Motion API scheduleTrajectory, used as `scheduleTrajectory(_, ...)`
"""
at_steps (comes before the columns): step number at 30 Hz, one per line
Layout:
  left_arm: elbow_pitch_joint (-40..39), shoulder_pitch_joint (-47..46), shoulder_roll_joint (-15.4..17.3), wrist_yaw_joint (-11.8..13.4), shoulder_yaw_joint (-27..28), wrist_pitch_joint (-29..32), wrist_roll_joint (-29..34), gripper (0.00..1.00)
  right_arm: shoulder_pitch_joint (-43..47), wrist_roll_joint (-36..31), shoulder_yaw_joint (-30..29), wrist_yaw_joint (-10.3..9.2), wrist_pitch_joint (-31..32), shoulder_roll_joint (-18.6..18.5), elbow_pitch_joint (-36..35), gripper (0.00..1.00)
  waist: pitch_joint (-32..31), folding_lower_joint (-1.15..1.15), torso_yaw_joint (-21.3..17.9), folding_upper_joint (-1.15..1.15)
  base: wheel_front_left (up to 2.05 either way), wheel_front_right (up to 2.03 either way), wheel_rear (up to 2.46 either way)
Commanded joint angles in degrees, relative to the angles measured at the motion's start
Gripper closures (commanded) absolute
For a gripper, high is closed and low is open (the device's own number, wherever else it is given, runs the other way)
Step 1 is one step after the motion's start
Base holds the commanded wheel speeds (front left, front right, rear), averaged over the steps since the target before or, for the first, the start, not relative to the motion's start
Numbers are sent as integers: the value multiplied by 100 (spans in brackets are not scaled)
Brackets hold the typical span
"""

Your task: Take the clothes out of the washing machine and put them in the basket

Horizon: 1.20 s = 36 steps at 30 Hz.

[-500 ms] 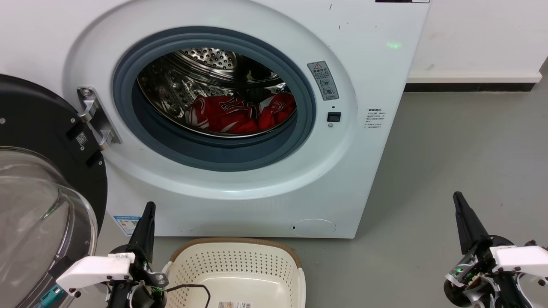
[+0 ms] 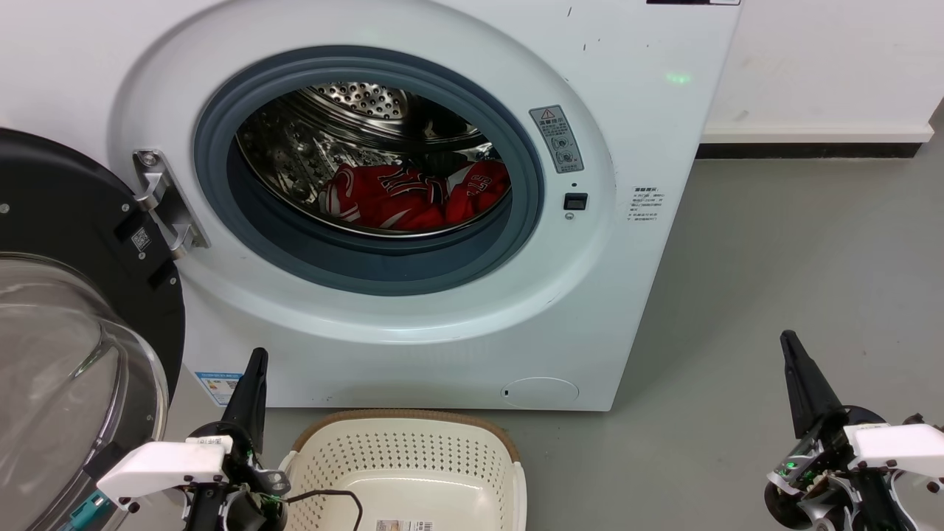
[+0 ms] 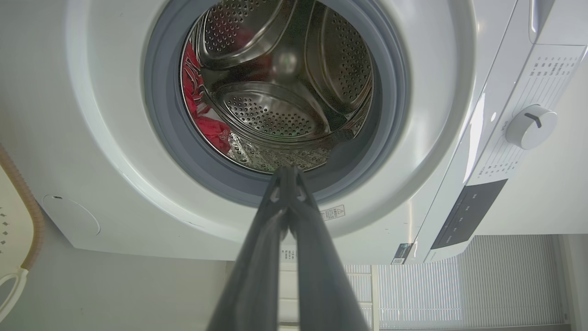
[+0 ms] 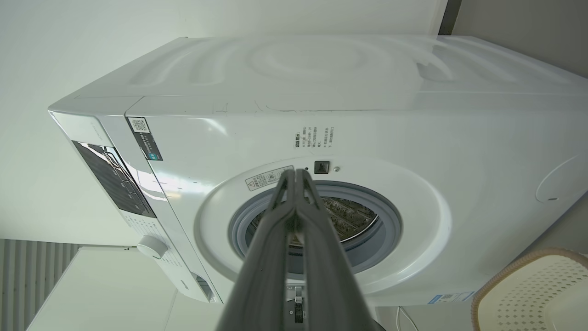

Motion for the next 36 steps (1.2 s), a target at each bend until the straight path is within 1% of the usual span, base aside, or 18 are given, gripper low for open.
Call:
scheduleTrajectory(1, 3, -40, -13, -14, 13, 7, 9, 100, -75, -28, -1, 0, 5, 21, 7, 100, 0, 0, 0, 0, 0, 0, 0)
scheduleTrajectory(5, 3, -40, -13, -14, 13, 7, 9, 100, -75, -27, 0, -1, 4, 21, 7, 100, 0, 0, 0, 0, 0, 0, 0)
scheduleTrajectory(6, 18, 9, -1, 1, -3, -1, 0, 0, 9, 1, 0, 1, 0, 0, 15, 0, 0, 0, 0, 0, 0, 0, 0)
scheduleTrajectory(10, 86, 108, -12, 2, -26, -53, 45, 0, 104, -14, 31, 0, -52, 4, 118, 0, 1, 0, 0, 0, 0, 0, 0)
scheduleTrajectory(14, 2, 134, -11, 16, 8, -173, 302, 0, 136, -154, 46, 0, -172, 4, 136, 0, 4, 0, 1, 0, 0, 0, 0)
scheduleTrajectory(17, -96, 152, -11, 47, 25, -259, 596, 0, 152, -439, 29, 0, -258, 4, 127, 0, 6, 0, 0, 0, 0, 0, 0)
scheduleTrajectory(21, -258, 191, -11, 137, -6, -369, 1081, 0, 178, -991, 18, 0, -368, 5, 6, 0, 13, 0, -1, 0, 0, 0, 0)
scheduleTrajectory(27, -467, 267, -10, 303, -110, -525, 1875, 0, 253, -1944, 71, 0, -526, 5, -365, 0, 24, 0, -2, 0, 0, 0, 0)
scheduleTrajectory(28, -546, 301, -10, 393, -165, -599, 2260, 0, 295, -2424, 129, 0, -598, 5, -534, 0, 29, 0, 0, 0, 0, 0, 0)
scheduleTrajectory(31, -616, 332, -9, 479, -217, -670, 2628, 0, 337, -2910, 212, 0, -670, 5, -667, 0, 34, 0, 2, 0, 0, 0, 0)
scheduleTrajectory(32, -616, 332, -9, 479, -217, -670, 2628, 0, 337, -2910, 212, 0, -670, 5, -667, 0, 34, 0, 2, 0, 0, 0, 0)
scheduleTrajectory(36, -701, 361, -9, 589, -297, -763, 3092, 0, 396, -3533, 297, 0, -762, 6, -811, 0, 40, 0, 6, 0, 0, 0, 0)
